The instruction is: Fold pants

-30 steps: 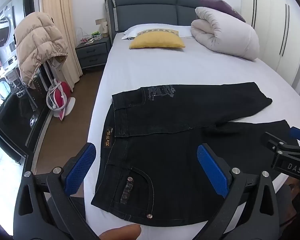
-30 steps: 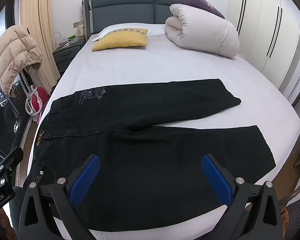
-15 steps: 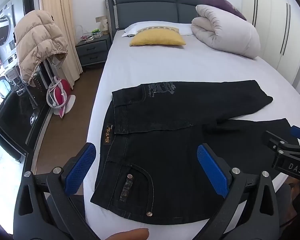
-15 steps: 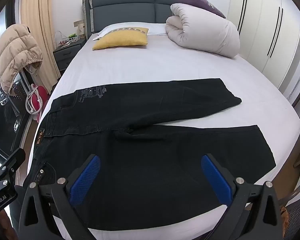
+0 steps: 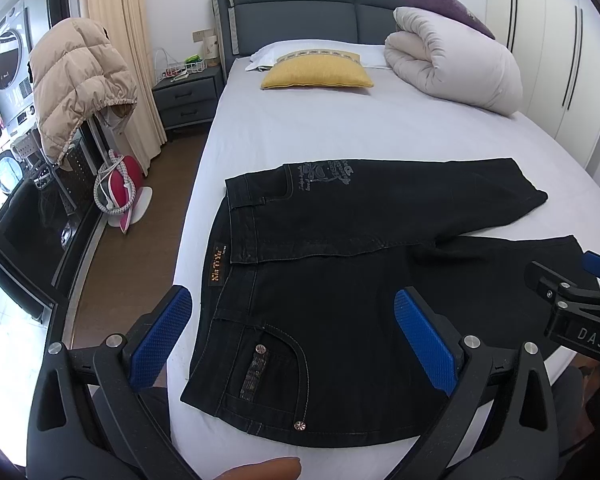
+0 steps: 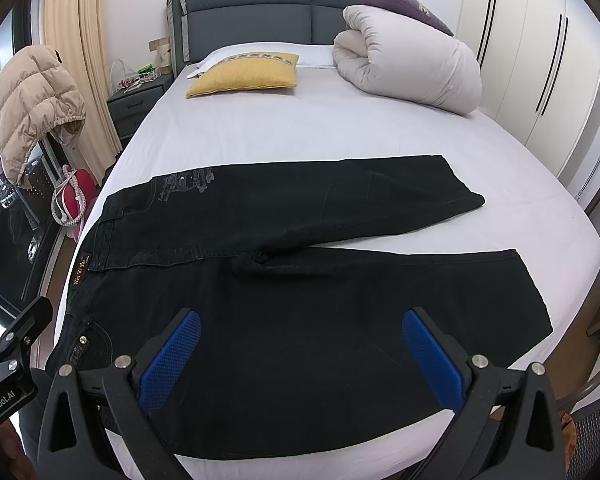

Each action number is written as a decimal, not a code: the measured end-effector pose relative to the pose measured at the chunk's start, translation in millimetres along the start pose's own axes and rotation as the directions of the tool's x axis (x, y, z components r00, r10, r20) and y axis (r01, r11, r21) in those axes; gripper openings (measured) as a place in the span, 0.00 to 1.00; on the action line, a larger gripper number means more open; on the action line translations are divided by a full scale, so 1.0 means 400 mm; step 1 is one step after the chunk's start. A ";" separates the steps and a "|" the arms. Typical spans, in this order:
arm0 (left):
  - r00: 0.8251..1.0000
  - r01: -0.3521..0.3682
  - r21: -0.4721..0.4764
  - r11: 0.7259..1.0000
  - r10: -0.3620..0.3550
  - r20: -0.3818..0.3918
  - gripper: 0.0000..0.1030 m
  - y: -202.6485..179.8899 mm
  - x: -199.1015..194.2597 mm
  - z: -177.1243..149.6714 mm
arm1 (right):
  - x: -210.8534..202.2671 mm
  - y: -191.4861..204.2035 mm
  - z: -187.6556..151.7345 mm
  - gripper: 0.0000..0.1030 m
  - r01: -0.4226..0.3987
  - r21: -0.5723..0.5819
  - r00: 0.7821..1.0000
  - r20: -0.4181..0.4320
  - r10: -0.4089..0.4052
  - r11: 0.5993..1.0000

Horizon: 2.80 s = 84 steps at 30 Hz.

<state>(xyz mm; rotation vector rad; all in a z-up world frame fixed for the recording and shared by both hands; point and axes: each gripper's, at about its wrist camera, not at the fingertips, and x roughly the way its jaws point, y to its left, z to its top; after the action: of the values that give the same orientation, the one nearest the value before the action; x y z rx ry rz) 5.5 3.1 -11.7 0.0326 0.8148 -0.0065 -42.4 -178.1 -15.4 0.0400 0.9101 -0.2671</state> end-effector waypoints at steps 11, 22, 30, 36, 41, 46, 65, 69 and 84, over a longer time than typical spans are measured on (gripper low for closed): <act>1.000 0.001 0.000 1.000 -0.001 -0.001 1.00 0.000 0.001 0.002 | 0.005 0.005 -0.008 1.00 0.002 -0.005 1.000 -0.004 -0.002 1.000; 1.000 0.001 0.000 1.000 -0.001 -0.001 1.00 -0.001 0.001 0.003 | 0.005 0.006 -0.008 1.00 0.002 -0.006 1.000 -0.005 -0.002 1.000; 1.000 0.000 0.000 1.000 0.000 -0.002 1.00 0.000 0.003 0.001 | 0.005 0.007 -0.007 1.00 0.002 -0.007 1.000 -0.007 -0.002 1.000; 1.000 -0.002 0.001 1.000 0.002 -0.002 1.00 0.000 0.005 0.001 | 0.005 0.008 -0.008 1.00 0.001 -0.007 1.000 -0.006 -0.001 1.000; 1.000 -0.003 0.000 1.000 0.003 -0.001 1.00 0.001 0.004 -0.001 | 0.004 0.010 -0.010 1.00 0.001 -0.009 1.000 -0.006 -0.001 1.000; 1.000 -0.004 0.000 1.000 0.004 -0.002 1.00 0.002 0.005 -0.004 | 0.005 0.016 -0.013 1.00 -0.001 -0.011 1.000 -0.009 0.001 1.000; 0.999 -0.025 0.014 1.000 0.024 0.027 1.00 0.013 0.026 -0.017 | 0.024 0.012 -0.009 1.00 -0.024 -0.010 0.999 -0.037 0.024 1.000; 0.998 0.044 0.022 0.999 -0.045 0.047 1.00 0.027 0.038 -0.011 | 0.037 0.002 -0.003 1.00 -0.074 -0.006 0.996 -0.044 0.074 0.997; 0.990 -0.076 0.099 0.992 0.087 -0.114 1.00 0.091 0.277 0.112 | 0.172 -0.116 0.183 1.00 -0.321 -0.012 0.947 -0.006 0.321 0.947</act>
<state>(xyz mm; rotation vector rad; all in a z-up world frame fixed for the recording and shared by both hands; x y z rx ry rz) 115.0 38.9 -60.6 0.1570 0.9312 0.0348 43.2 -248.3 -20.7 0.1757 0.8937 0.0431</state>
